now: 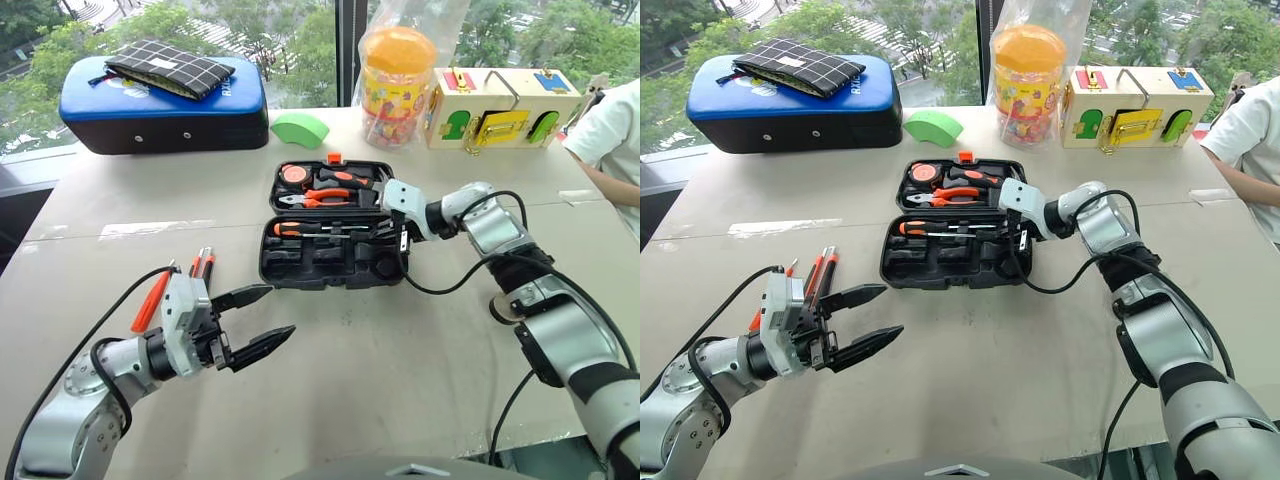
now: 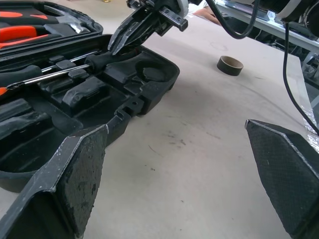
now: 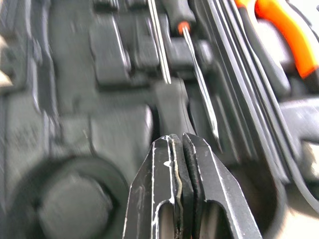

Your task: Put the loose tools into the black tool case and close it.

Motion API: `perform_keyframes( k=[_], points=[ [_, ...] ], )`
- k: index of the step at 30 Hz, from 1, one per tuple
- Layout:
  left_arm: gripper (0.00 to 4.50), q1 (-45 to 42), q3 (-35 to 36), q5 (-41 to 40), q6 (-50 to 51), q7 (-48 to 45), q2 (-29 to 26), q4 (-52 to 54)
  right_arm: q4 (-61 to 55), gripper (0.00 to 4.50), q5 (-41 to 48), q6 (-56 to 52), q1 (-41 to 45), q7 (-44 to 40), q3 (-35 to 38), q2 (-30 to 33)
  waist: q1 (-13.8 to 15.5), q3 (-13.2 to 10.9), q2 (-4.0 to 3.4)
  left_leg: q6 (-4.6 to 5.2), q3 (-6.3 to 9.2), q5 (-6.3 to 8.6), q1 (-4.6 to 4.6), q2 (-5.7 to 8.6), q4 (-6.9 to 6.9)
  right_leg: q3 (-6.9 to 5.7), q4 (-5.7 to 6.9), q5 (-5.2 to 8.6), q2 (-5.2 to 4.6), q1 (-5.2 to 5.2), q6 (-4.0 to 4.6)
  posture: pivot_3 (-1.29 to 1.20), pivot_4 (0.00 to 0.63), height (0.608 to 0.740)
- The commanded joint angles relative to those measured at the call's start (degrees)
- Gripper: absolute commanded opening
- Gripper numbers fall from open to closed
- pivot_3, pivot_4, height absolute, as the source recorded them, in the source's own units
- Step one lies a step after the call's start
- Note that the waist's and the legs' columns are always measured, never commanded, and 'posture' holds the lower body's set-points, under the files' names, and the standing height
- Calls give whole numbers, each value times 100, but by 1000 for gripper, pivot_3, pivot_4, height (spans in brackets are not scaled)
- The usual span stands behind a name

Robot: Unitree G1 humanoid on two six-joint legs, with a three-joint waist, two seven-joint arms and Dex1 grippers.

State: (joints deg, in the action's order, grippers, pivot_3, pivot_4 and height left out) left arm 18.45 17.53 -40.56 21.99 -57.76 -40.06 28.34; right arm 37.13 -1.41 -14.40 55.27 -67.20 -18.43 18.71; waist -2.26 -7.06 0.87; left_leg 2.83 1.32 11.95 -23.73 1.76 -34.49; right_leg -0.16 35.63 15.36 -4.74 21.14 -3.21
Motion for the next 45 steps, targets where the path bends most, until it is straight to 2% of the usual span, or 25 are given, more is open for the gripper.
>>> perform_keyframes(
  k=[1, 5, 9, 14, 16, 20, 21, 24, 28, 32, 37, 45],
  points=[
    [4500, 53, 176, -30, -90, 90, 15, 254, -179, 57, 247, -128, 32, 160, 357, -36, 21, 0, 0, 0, 1, 0, 0, 1, 0, -1, 0, 0, -1, 0, 0, 0, 150, 740],
    [4500, 67, 160, -52, -61, 227, 56, 282, -66, 57, 105, -165, -213, 658, 333, -223, 6, 1, 2, 0, 0, 0, 1, 2, 3, -1, 0, 0, -2, 0, 1, 0, 150, 740],
    [4500, -15, 222, -109, 10, 515, 195, 121, 388, 57, -658, 270, -516, 915, -391, -264, 1, 11, 1, 0, -2, 0, 3, 4, 3, 0, 1, 0, -4, 1, 0, 0, 150, 740],
    [4500, -32, 376, -17, 47, 913, 325, 3, 637, 57, -1055, 740, -615, 1018, -715, -222, -8, 30, 12, -2, -8, 0, 49, 2, 6, -1, 8, 2, -4, -39, 2, 0, 150, 740],
    [4500, -97, 486, 108, 54, 1313, 460, -61, 553, 57, -1010, 974, -660, 1135, -580, -172, -1, 32, 13, -1, -21, 0, 77, 2, 17, 6, 7, 4, -9, -55, 4, 0, 150, 740],
    [4500, -353, 859, 345, 295, 2585, 821, -224, -652, 57, -64, 2066, -1131, 1244, 368, -96, 72, 31, 17, -1, -21, 0, 79, 2, 17, 3, 9, 3, -10, -56, 4, 0, 150, 740],
    [4500, -383, 959, 431, 441, 2878, 842, -269, -1118, 57, 409, 1729, -1283, 929, 588, -68, 81, 25, 19, -1, -20, 0, 75, 2, 18, 1, 8, 3, -10, -52, 2, 0, 150, 740],
    [4500, -474, 1224, 482, 783, 3456, 890, -459, -2479, 748, 1205, 998, -1824, 349, 820, 227, 118, 4, 6, -1, -21, 0, 58, 1, 20, -1, 6, -9, -9, -36, -17, 0, 150, 740],
    [4500, -542, 1316, 617, 1083, 3807, 838, -640, -4378, 2679, 2174, -103, -2693, 124, 1002, 727, 162, 7, 11, -1, -13, 2, 46, -3, 23, -11, -2, -8, -10, -29, -17, 0, 150, 740],
    [4500, -664, 1316, 737, 1171, 3758, 690, -881, -5506, 4403, 2678, -754, -3310, 332, 1179, 1076, 173, 12, 31, -2, -12, 3, 31, -2, 16, -13, -12, 3, -19, -27, 4, 0, 150, 740],
    [4500, -864, 1254, 881, 1160, 3518, 467, -1306, -6218, 4403, 2902, -1068, -3903, 849, 1465, 1237, 205, 15, 37, -1, -17, 3, -1, 1, 4, -14, -13, 3, -29, 2, 6, 0, 150, 740],
    [4500, -1458, 1193, 1155, 1060, 2788, -247, -2564, -6763, 4403, 3012, -1156, -4414, 1280, 1591, 1369, 255, 15, 38, -1, -20, 3, -7, -3, 11, -17, -14, 3, -30, 13, 5, 0, 150, 740]
  ],
)
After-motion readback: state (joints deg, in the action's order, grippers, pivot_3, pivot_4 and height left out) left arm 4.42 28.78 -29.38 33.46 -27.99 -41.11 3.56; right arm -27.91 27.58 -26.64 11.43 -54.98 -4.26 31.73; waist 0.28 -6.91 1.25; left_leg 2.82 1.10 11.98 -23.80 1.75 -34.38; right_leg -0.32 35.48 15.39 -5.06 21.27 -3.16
